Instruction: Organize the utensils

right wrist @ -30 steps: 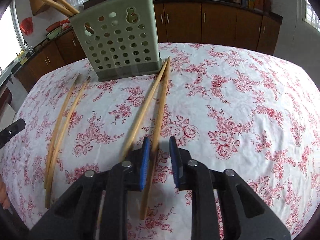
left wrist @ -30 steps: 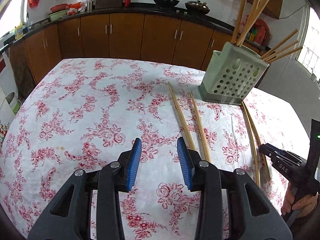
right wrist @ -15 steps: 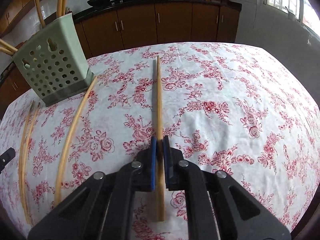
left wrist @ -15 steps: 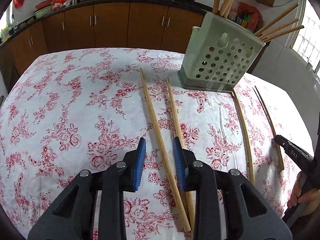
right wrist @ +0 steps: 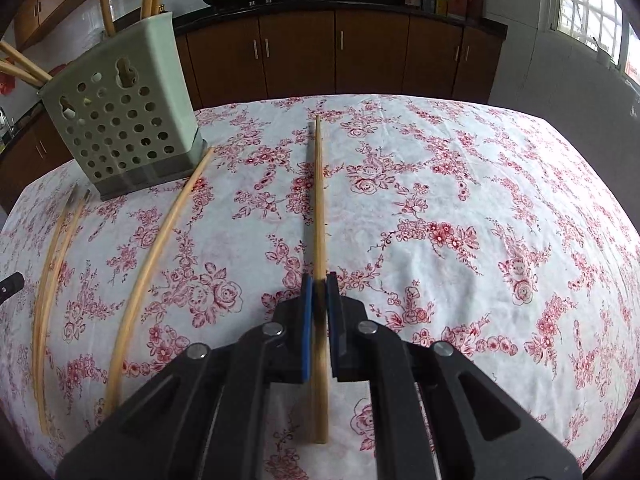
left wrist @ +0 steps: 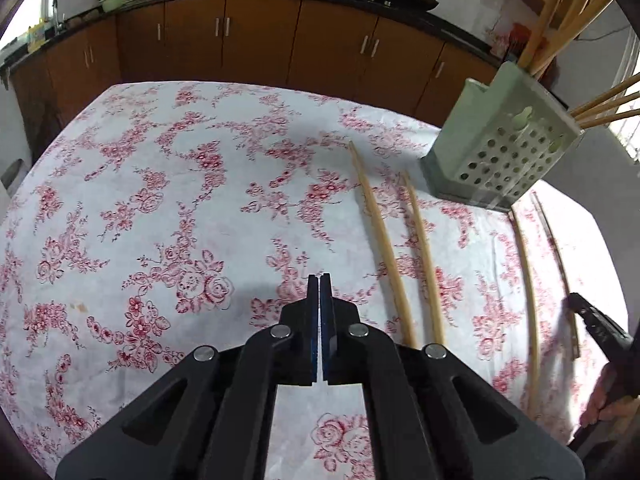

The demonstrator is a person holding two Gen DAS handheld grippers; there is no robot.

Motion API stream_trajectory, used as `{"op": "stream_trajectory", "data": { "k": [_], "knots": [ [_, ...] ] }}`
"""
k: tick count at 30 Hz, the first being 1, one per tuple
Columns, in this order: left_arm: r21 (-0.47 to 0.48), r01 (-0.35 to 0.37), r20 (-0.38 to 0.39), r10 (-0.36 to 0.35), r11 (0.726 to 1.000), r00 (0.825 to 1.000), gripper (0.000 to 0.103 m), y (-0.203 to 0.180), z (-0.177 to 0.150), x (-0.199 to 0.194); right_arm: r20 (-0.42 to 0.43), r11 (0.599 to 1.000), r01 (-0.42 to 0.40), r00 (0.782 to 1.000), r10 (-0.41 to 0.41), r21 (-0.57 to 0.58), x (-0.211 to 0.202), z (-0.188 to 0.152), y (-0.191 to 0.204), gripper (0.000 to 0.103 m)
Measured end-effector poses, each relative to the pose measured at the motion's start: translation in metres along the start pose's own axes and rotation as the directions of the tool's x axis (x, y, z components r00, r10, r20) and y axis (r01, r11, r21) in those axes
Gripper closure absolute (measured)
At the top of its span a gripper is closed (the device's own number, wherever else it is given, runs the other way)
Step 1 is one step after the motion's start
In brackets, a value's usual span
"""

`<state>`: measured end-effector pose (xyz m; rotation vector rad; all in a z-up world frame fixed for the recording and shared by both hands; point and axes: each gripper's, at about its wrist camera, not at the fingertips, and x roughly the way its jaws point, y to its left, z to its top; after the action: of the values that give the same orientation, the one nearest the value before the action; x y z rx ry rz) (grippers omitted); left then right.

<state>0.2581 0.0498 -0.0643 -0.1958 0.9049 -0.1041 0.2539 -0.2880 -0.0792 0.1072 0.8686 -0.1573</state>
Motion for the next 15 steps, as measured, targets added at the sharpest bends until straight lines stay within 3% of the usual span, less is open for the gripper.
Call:
{"op": "stream_trajectory", "data": {
  "k": [3,7,12,15],
  "knots": [
    [0.051,0.072,0.015,-0.072,0.996,0.997,0.099,-0.019,-0.003,-0.006,0.003,1.000,0.001,1.000,-0.001,-0.003,0.004,0.003,0.003,0.095],
    [0.093,0.079,-0.023,-0.077,0.992,0.997,0.098,-0.048,-0.009,0.009,-0.002,1.000,-0.009,1.000,0.009,-0.002,0.011,0.009,0.003,0.095],
    [0.164,-0.017,-0.021,0.020,0.986,1.000,0.094,-0.066,-0.015,0.016,-0.002,1.000,-0.012,1.000,0.012,-0.002,0.006,0.002,0.005,0.095],
    [0.165,-0.022,-0.020,0.026,0.986,0.999,0.094,-0.062,-0.017,0.017,-0.001,1.000,-0.012,1.000,0.012,-0.002,0.005,0.001,0.004,0.095]
  ]
}}
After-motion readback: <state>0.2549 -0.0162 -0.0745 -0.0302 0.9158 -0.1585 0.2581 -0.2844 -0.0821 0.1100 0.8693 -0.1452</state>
